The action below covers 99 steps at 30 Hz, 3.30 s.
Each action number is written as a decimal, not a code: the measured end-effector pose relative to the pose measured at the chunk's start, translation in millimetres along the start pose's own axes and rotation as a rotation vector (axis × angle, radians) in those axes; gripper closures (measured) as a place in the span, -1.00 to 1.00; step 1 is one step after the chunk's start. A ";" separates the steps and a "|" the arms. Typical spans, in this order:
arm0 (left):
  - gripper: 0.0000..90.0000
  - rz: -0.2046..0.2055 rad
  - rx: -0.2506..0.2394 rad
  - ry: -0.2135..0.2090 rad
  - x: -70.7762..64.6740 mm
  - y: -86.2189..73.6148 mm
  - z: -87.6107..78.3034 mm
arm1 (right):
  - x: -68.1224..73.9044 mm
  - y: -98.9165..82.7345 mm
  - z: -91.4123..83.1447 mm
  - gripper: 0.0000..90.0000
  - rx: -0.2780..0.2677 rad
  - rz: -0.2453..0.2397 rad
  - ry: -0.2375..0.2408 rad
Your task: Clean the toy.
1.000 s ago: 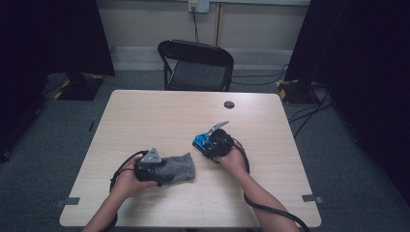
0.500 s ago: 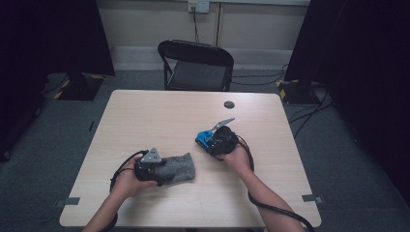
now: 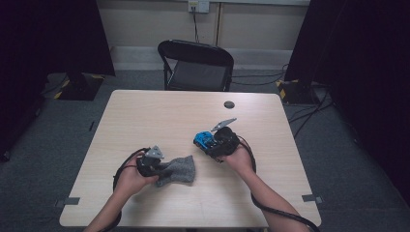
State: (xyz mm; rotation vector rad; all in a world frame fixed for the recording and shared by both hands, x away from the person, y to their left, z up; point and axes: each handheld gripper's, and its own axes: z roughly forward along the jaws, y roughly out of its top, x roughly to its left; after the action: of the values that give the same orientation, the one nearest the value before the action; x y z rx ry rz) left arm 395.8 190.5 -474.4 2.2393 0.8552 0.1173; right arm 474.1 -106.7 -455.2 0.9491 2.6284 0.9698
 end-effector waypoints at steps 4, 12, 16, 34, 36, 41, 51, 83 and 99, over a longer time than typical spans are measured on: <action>0.70 -0.127 -0.132 0.111 22.7 4.5 -16.1 | 5.7 -1.5 -7.6 -0.42 -0.018 -0.017 0.024; 0.70 -0.259 -0.168 0.229 47.4 37.3 -3.3 | 29.3 -1.3 -16.4 -0.42 -0.043 -0.077 0.082; 0.70 -0.273 -0.194 0.197 44.8 58.3 5.5 | 44.6 0.5 -15.6 -0.42 -0.046 -0.117 0.102; 0.70 -0.158 -0.126 0.023 26.1 69.2 18.3 | 41.0 -8.1 -12.8 -0.42 -0.028 -0.132 0.036; 0.70 -0.157 -0.121 0.020 27.4 67.1 16.1 | 40.0 -8.4 -12.5 -0.42 -0.024 -0.130 0.032; 0.70 -0.152 -0.116 0.005 26.7 63.0 11.9 | 36.1 -9.0 -11.5 -0.42 -0.016 -0.123 0.026; 0.70 -0.143 -0.112 -0.023 22.8 56.0 7.7 | 30.3 -9.2 -12.6 -0.41 -0.015 -0.109 0.007; 0.71 -0.097 -0.053 -0.091 7.1 41.0 -1.5 | 5.5 -15.5 -16.4 -0.37 -0.016 -0.025 -0.018; 0.70 -0.218 -0.213 0.078 42.3 74.7 -11.8 | 30.2 -11.1 -20.0 -0.37 -0.037 -0.086 0.049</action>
State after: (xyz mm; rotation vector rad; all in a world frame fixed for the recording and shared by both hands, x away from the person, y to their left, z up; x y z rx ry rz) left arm 465.6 184.8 -423.2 1.9418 1.0712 0.1850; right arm 437.5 -104.7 -445.4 0.8071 2.6572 1.0305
